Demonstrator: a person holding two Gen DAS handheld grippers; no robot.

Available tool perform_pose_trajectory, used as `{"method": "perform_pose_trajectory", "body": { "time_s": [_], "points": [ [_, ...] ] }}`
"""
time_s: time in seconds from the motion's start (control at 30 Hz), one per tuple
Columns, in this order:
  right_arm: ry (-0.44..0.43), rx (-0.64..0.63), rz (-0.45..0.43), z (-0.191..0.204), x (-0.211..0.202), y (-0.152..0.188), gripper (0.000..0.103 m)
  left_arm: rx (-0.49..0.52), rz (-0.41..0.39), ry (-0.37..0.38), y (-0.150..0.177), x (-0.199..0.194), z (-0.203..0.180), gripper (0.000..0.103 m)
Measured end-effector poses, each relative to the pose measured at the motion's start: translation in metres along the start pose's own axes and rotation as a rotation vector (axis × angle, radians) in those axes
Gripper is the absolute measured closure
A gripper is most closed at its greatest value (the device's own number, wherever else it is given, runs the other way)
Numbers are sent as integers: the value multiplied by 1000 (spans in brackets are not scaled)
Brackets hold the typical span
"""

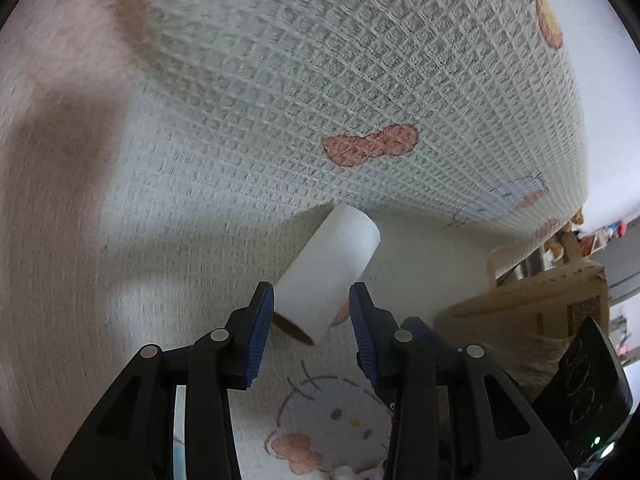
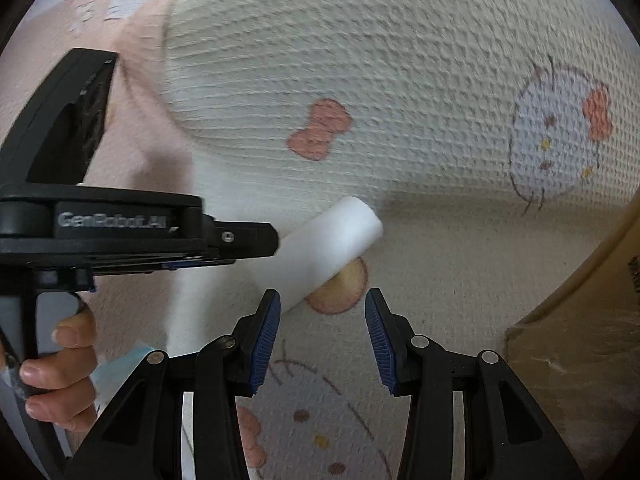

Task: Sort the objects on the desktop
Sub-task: 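Move the left gripper over the last white paper tube on the mat, then close the left gripper around the white tube and stand it upright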

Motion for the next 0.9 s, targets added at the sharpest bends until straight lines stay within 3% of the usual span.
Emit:
{"method": "perform_pose_trajectory", "body": {
  "time_s": [0.17, 0.33, 0.57, 0.7, 0.9],
  "points": [
    [-38, 106, 30, -16, 8, -1, 62, -26, 13, 1, -9, 10, 4, 60],
    [-68, 85, 38, -11, 9, 1, 62, -76, 67, 37, -6, 25, 9, 60],
    [-79, 15, 36, 2, 12, 5, 62, -108, 145, 159, 9, 37, 3, 60],
    [-78, 43, 61, 0, 19, 8, 62, -145, 160, 215, 14, 40, -1, 60],
    [-61, 82, 73, -7, 28, 8, 62, -117, 132, 152, 13, 35, -1, 60]
  ]
}}
Point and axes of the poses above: each gripper's, at about its wrist camera, not at the fingertips, and x roughly the way its jaws point, z to its left, y to its underside, the point moved 1 cm from there along x, roughly the way its jaws point, and after that the axes turned 8 degrees about x, right-handed, at the moved point
